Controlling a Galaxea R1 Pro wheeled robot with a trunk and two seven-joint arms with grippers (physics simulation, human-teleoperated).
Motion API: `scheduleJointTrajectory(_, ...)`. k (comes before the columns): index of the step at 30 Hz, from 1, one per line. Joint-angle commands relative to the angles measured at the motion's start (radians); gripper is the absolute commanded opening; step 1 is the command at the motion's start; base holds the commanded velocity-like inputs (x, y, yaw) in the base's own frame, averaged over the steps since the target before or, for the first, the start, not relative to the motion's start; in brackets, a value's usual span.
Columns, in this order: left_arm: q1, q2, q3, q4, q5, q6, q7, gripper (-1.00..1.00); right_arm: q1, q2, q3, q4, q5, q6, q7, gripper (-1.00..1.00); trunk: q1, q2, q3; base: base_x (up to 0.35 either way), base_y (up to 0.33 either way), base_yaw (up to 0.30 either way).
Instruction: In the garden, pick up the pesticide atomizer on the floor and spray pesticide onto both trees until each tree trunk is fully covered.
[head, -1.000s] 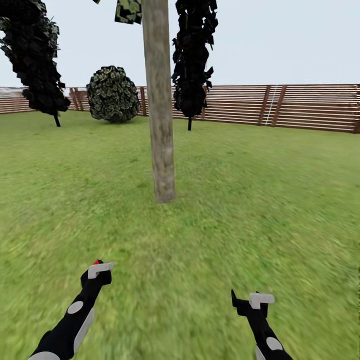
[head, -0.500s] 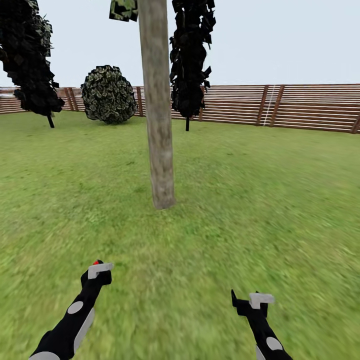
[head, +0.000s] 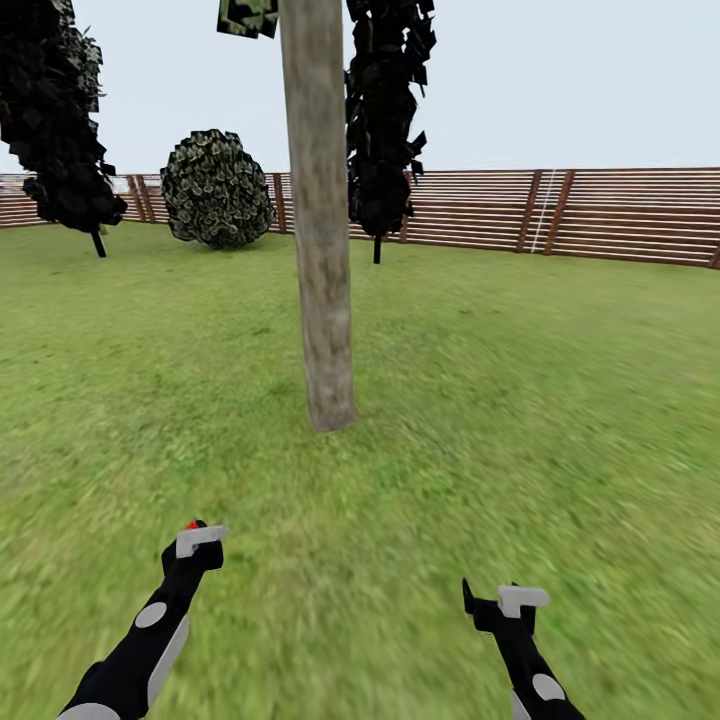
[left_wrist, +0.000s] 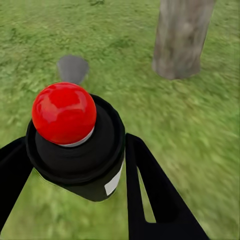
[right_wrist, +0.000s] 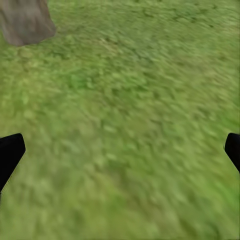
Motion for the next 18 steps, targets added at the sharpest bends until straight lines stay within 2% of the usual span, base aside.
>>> scheduleJointTrajectory(1, 0.0, 0.0, 0.0, 0.0, 0.0, 0.0, 0.0, -1.0, 0.0, 0.0, 0.0, 0.0, 0.0, 0.0, 0.0, 1.0, 0.0, 0.0, 0.0, 0.316, 0.097, 0.0)
scheduleJointTrajectory(18, 0.0, 0.001, 0.0, 0.0, 0.0, 0.0, 0.0, -1.0, 0.0, 0.0, 0.0, 0.001, 0.0, 0.0, -0.004, 1.0, 0.0, 0.0, 0.0, 0.316, 0.097, 0.0)
